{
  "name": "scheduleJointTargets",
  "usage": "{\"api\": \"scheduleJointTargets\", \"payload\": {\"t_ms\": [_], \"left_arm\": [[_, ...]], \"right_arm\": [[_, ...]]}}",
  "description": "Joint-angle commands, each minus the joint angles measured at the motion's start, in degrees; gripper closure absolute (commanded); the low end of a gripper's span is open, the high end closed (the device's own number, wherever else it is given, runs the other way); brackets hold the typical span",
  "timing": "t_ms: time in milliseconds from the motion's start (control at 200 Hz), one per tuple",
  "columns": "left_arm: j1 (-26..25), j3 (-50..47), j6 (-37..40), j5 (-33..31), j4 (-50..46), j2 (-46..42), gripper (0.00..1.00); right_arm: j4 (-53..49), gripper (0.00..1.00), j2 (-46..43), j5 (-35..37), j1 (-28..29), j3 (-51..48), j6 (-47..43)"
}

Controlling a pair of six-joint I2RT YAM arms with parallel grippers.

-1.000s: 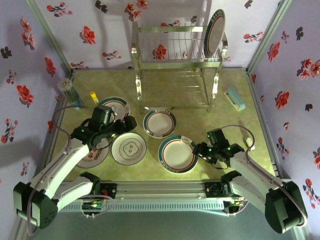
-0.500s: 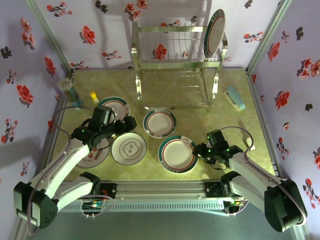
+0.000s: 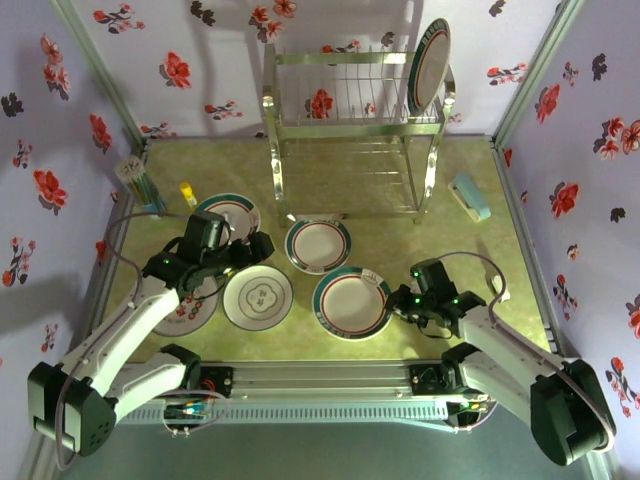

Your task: Load the plates into the dish rack

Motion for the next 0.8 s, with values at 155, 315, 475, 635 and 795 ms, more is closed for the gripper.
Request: {"api": "scheduleJointTargets", "payload": {"t_ms": [155,315,475,635,795], "left_arm": [[-0.5,-0.4,-0.6,0.6,1.1,0.4,0.00],[-0.5,-0.4,-0.7,0.6,0.7,0.3,0.00],[-0.5,-0.3,-1.0,-0.4,-0.1,0.4,0.00],[-0.5,-0.3,-1.2,-0.7,-0.3,0.4,0.00],[-0.5,-0.1,-1.2,-0.8,-0.2,0.4,0.00]], "right_arm": [[-4.2,0.95,-1.9,2.4,0.3,1.9,-0.4],[-5.6,0.98,-2.2,2.0,0.3,2.7,-1.0],[-8.8,1.00,-3.4,2.2,0.4,4.6,-2.8],[-13.1,1.00,-5.1,2.5,1.0,7.1,-4.7],[-16.9,1.00,-6.3,3.0,1.4,10.1,-5.8]]}}
